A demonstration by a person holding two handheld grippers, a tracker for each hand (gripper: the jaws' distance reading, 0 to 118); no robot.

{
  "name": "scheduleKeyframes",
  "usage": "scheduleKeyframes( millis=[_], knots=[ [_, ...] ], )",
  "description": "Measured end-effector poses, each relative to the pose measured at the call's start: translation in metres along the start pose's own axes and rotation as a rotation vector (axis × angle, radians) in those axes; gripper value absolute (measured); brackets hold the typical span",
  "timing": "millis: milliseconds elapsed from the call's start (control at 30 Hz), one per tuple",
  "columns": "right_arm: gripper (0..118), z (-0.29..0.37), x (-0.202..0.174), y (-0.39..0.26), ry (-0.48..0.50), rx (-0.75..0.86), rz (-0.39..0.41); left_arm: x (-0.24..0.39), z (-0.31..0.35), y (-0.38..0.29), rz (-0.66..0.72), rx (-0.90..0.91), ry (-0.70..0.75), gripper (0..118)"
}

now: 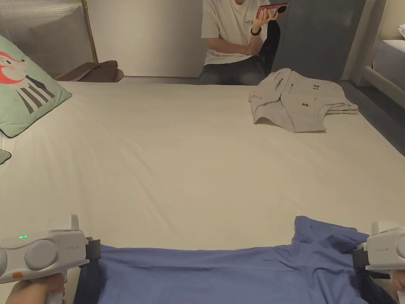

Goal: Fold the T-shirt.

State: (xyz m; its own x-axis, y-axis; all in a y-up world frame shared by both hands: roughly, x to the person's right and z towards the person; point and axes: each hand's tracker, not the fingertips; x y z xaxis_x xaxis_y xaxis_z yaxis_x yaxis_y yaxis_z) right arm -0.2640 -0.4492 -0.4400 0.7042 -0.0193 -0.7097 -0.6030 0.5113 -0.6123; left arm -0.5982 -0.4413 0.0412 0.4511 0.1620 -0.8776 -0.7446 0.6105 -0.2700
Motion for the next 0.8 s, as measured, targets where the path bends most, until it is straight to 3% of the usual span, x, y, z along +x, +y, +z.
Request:
scheduleKeyframes(
  millis=[200,300,467,800],
  knots=[
    [3,0.044,0.020,0.002,0.039,0.051,0.043,-0.001,0.019,0.007,-0.015,0.006,-0.014,7],
    [3,0.075,0.030,0.001,0.103,0.074,0.007,-0.005,0.030,0.008,-0.030,0.018,-0.039,5],
    [3,0.133,0.039,-0.011,0.153,0.128,0.021,-0.005,0.081,0.006,-0.074,0.058,-0.067,5],
    [3,0.214,0.052,-0.073,0.174,0.189,0.059,-0.038,0.161,-0.047,-0.038,0.070,-0.119,5]
  ],
)
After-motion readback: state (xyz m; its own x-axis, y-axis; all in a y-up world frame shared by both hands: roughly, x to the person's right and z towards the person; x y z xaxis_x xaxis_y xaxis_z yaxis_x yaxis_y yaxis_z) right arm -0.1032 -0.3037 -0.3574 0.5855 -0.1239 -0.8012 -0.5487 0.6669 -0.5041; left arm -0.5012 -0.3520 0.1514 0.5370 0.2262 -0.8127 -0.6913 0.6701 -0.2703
